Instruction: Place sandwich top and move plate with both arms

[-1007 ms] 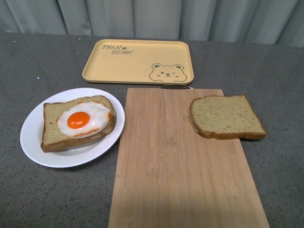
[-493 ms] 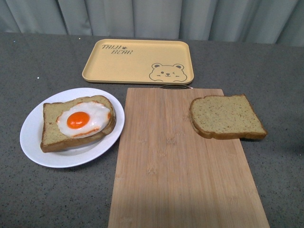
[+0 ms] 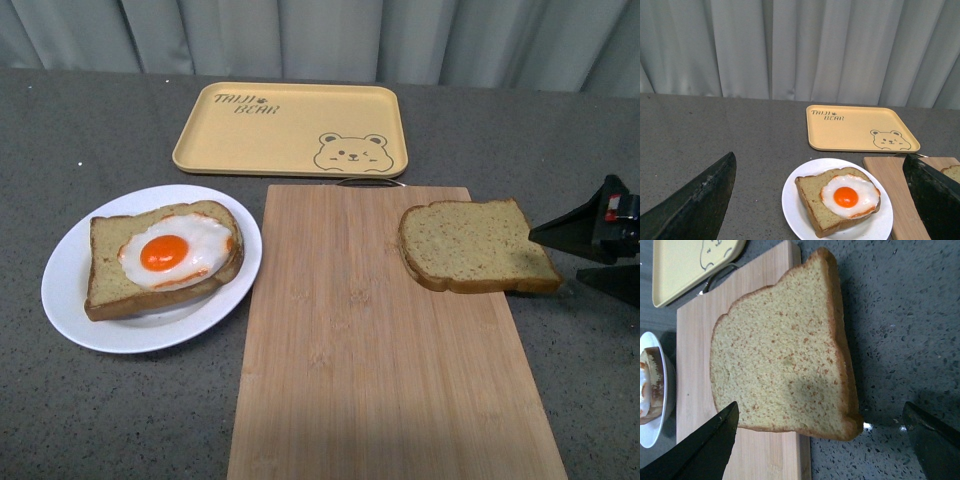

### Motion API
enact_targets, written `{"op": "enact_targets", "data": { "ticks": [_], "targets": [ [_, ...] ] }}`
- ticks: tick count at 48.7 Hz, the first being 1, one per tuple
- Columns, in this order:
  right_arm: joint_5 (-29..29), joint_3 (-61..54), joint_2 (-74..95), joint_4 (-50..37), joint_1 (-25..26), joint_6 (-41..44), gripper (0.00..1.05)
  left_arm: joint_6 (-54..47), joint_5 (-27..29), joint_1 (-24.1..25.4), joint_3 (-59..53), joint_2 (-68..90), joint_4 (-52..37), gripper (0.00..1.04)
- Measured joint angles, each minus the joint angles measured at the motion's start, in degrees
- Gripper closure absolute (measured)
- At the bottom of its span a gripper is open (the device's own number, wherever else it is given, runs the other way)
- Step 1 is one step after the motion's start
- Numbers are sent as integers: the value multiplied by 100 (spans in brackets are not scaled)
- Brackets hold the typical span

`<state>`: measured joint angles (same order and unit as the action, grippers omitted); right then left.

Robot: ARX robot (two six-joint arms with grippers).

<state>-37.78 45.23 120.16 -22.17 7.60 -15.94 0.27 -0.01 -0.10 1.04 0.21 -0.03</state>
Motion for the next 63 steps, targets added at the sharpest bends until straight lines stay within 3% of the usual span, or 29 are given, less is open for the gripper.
{"op": "enact_targets", "data": {
  "ticks": [7,13,30,37,42,52,58,63],
  "targets": [
    [-15,190,365,-2,-173,-168,10,0,2,0,0,0,0,7],
    [160,452,553,85,-286,-315,35,-2,2,0,0,0,0,7],
    [140,527,590,136,-282,-535,84,-2,0,0,0,0,0,7],
    [37,455,435,125,-269,-553,100,0,0,0,0,0,0,7],
    [-170,315,188,4,-240,-645,102,0,2,0,0,0,0,7],
    [-1169,11,-691,-813,-304,-1172,102,0,2,0,0,0,0,7],
    [-1377,114,-931,-1104,-656,-1458,102,-2,0,-2,0,0,0,7],
    [-1486,485,-623,-1281,-1351,-1786,102,0,2,0,0,0,0,7]
  ]
}}
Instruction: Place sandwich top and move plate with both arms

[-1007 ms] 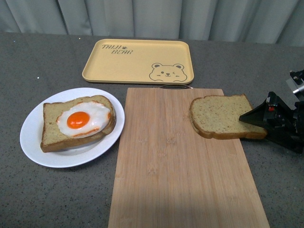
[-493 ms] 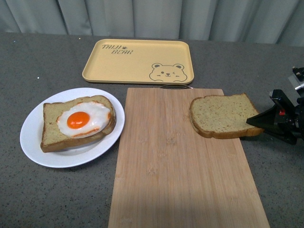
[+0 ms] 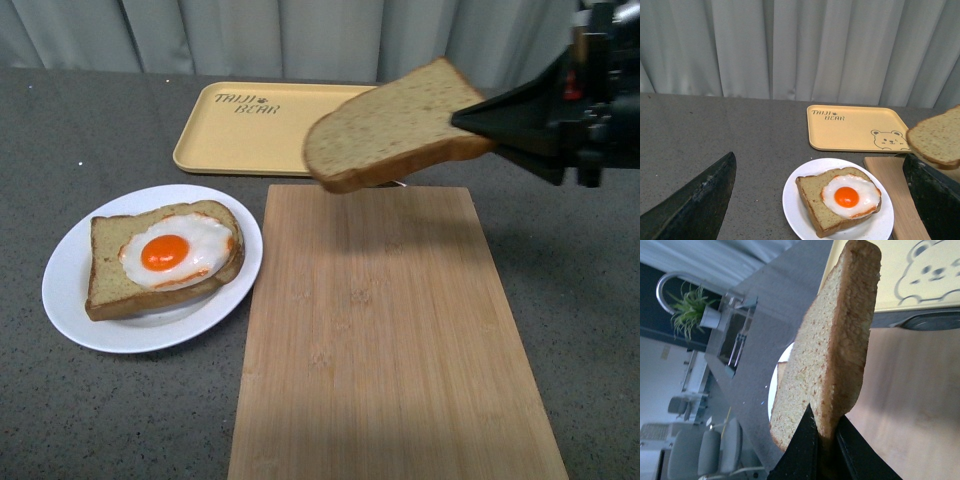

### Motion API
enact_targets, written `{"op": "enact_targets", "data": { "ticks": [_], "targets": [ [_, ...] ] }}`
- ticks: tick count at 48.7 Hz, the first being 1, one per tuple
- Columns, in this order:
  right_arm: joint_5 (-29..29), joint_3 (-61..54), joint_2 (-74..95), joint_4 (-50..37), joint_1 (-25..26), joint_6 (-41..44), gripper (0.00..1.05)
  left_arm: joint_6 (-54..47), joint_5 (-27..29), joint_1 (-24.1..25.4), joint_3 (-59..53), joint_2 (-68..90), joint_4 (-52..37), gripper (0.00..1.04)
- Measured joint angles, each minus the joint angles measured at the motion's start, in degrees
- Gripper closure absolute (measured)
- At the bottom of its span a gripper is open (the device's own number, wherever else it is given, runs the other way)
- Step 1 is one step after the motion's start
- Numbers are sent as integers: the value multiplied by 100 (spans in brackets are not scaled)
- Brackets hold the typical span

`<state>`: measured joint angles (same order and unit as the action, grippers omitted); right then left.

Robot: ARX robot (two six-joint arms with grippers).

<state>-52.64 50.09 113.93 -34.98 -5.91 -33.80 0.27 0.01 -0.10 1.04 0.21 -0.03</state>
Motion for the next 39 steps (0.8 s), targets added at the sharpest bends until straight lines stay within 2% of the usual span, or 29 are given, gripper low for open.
{"op": "enact_targets", "data": {
  "ticks": [3,19,28,39],
  "targets": [
    [-4,304,264,66,-341,-77,102,0,0,-2,0,0,0,7],
    [-24,1825,1482,573,-1497,-267,102,0,-2,-2,0,0,0,7],
    [-68,2197,1742,723,-1851,-275,102,-2,0,0,0,0,0,7],
    [-55,2695,2083,1102,-2057,-188,102,-2,0,0,0,0,0,7]
  ]
}}
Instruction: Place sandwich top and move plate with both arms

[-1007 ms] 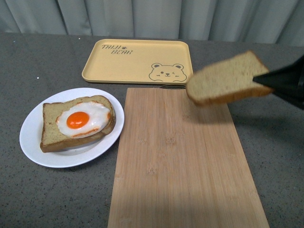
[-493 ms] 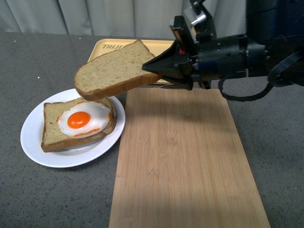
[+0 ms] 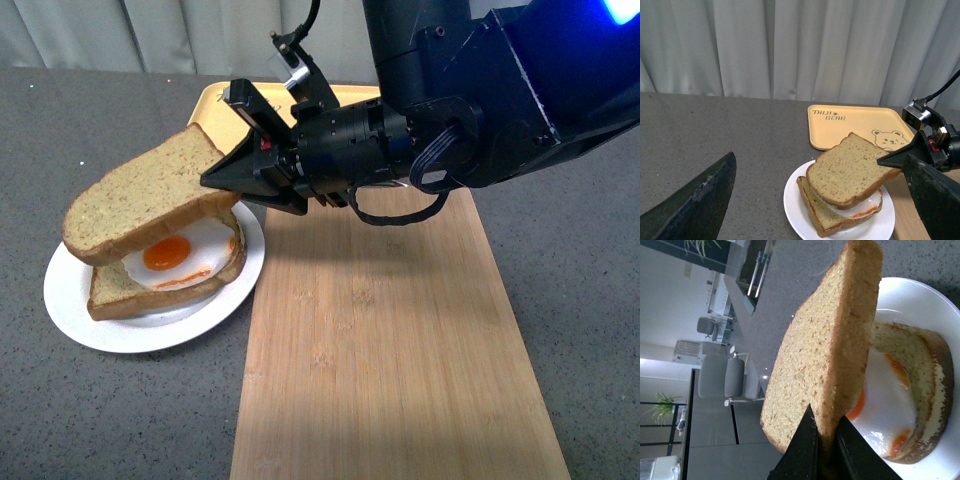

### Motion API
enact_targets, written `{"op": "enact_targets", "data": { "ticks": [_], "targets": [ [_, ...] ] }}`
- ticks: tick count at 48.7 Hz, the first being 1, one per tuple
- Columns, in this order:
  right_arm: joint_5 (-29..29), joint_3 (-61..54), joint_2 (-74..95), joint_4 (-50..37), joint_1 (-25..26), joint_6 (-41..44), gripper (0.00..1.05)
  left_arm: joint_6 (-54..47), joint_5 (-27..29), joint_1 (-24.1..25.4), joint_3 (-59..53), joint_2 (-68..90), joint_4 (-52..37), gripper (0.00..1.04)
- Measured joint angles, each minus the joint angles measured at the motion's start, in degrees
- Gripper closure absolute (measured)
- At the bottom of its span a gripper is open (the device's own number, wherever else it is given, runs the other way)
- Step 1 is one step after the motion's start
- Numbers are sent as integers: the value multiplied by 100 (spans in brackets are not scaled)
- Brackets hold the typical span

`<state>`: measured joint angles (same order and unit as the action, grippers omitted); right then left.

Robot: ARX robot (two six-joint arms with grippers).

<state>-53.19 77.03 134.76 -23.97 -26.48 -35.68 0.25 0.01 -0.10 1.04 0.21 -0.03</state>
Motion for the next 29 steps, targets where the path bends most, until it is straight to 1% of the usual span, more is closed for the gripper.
{"op": "enact_targets", "data": {
  "ticks": [5,20,22,28,29],
  "targets": [
    [55,179,144,282,-22,136,102,2,0,0,0,0,0,7],
    [114,404,328,745,-96,481,102,0,0,0,0,0,0,7],
    [116,404,330,761,-111,520,99,2,0,0,0,0,0,7],
    [247,404,334,874,-144,660,78,2,0,0,0,0,0,7],
    [273,398,334,911,-142,715,73,2,0,0,0,0,0,7]
  ]
}}
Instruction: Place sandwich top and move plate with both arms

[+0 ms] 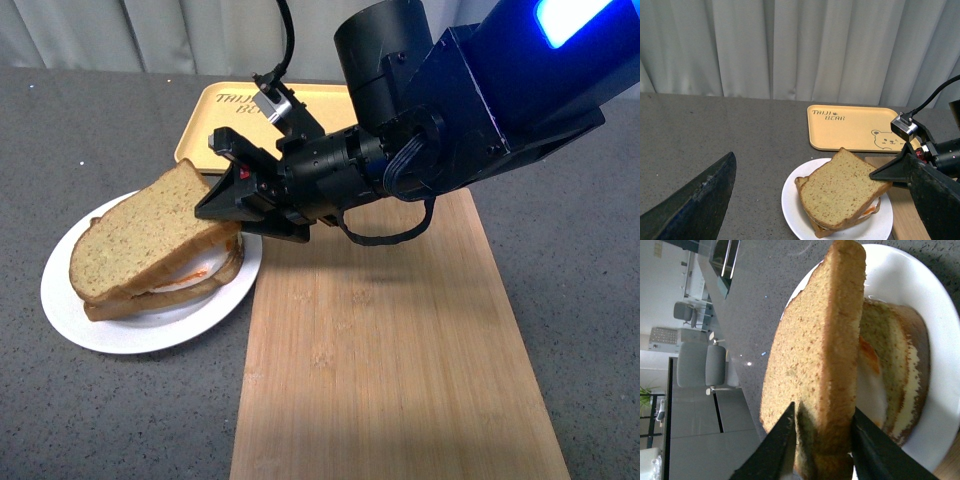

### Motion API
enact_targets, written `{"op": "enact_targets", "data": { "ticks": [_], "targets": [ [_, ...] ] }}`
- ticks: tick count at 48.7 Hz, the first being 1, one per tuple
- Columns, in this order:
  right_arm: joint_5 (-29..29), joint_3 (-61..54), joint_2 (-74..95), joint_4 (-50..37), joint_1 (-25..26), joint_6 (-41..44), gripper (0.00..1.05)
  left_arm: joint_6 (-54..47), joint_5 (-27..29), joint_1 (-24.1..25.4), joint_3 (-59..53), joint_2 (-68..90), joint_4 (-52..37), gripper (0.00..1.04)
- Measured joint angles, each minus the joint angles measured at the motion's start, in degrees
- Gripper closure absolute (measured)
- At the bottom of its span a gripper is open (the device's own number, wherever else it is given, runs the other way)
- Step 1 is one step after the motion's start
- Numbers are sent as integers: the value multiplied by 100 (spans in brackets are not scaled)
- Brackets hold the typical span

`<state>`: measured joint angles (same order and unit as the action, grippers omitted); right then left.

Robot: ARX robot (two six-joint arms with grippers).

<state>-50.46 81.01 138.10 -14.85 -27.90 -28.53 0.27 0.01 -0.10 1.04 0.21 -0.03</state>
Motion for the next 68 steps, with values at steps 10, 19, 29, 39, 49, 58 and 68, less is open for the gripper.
{"op": "enact_targets", "data": {
  "ticks": [10,19,29,39,49,58,68],
  "targets": [
    [708,-682,-492,-114,284,581,30,-2,0,0,0,0,0,7],
    [4581,-2341,-1029,-3683,527,1829,28,-4,-22,0,0,-2,0,7],
    [6841,-4505,-2284,-6489,977,2677,64,-2,0,0,0,0,0,7],
    [6867,-4671,-2507,-6524,1093,2686,96,-4,-7,0,0,0,0,7],
    [6000,-6835,-4739,-6234,1862,2830,104,-2,20,0,0,-13,2,7],
    [5665,-7543,-6116,-5482,2175,2833,104,-2,-4,0,0,-13,2,7],
    [5307,-7779,-7538,-4238,2448,2835,104,-2,-2,0,0,-13,2,7]
  ]
}}
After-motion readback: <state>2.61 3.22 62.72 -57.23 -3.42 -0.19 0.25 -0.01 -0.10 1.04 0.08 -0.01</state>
